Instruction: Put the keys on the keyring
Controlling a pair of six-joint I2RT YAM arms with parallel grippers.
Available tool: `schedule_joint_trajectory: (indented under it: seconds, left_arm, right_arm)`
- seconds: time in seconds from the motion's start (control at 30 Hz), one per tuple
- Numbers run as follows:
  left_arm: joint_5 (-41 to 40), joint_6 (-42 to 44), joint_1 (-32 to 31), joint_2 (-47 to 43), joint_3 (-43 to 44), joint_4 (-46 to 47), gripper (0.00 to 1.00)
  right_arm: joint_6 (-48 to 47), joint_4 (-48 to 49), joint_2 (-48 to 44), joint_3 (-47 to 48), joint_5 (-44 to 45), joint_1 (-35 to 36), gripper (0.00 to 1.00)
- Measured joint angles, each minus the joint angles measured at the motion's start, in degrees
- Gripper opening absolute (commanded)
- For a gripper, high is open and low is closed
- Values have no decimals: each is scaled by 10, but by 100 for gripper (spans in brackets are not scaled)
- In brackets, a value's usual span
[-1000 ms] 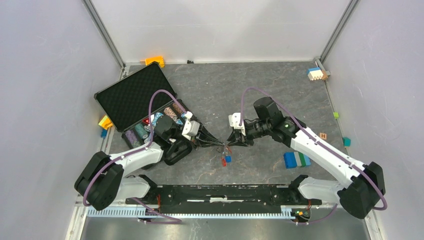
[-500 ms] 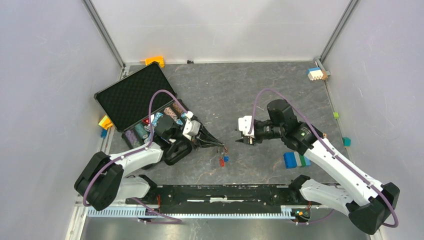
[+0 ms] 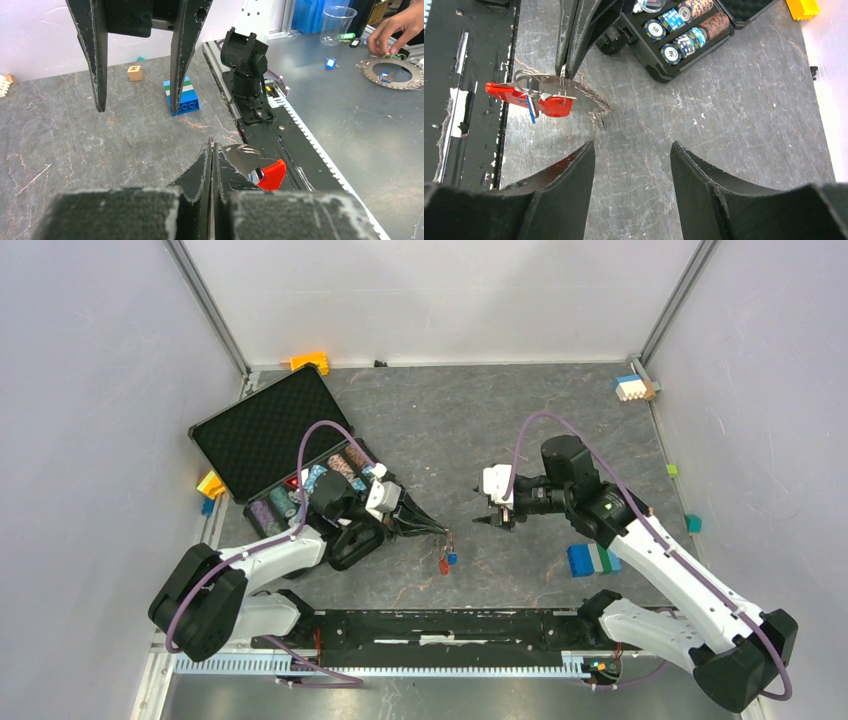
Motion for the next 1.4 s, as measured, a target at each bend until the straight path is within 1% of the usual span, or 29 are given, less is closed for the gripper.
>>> schedule_joint_trajectory:
  seconds: [0.23,0.47,0.93,1.2,1.4]
  left_arm:
    - [-2,-12,6,0,-2,28,2]
    - [-20,-50,6,0,-13,85,2]
    - [-52,-60,6,0,-27,121,2]
    - [-76,-83,6,10,-36,158,2]
    - [-77,-99,6,26,-40,179,2]
  right_arm:
    - [6,32,4,-21,-63,-4,53]
    - [5,49,30,-21,-125,-4,51]
    - [24,76,33,-21,-160,-4,35]
    - [65,121,40,-21,-171,-3,32]
    - [77,130,55,-21,-171,3,28]
